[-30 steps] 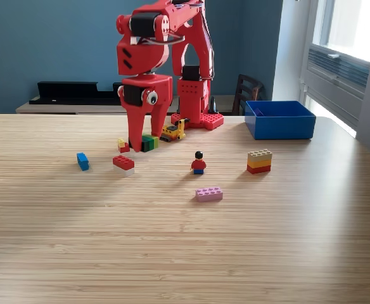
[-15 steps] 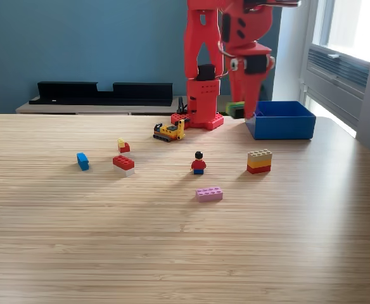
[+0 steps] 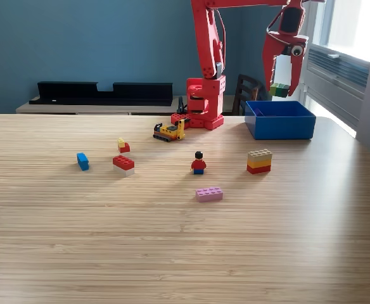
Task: Grasp a lego block and put it in the bin.
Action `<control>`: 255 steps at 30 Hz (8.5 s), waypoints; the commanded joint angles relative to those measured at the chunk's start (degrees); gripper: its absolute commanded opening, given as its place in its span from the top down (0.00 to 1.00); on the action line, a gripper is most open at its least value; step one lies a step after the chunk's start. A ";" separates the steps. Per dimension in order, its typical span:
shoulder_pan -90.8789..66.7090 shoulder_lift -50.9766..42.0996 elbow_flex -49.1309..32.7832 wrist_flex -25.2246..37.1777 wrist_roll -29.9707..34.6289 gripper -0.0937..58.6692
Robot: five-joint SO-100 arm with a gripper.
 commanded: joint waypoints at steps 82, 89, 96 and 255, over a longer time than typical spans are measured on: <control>77.08 -19.07 -38.32 -0.70 -2.37 1.00; 77.17 -19.42 -36.83 -1.58 -7.12 1.00; 68.47 -18.72 -30.41 -1.58 -9.23 1.00; 70.84 -19.51 -40.69 -4.31 -0.35 1.00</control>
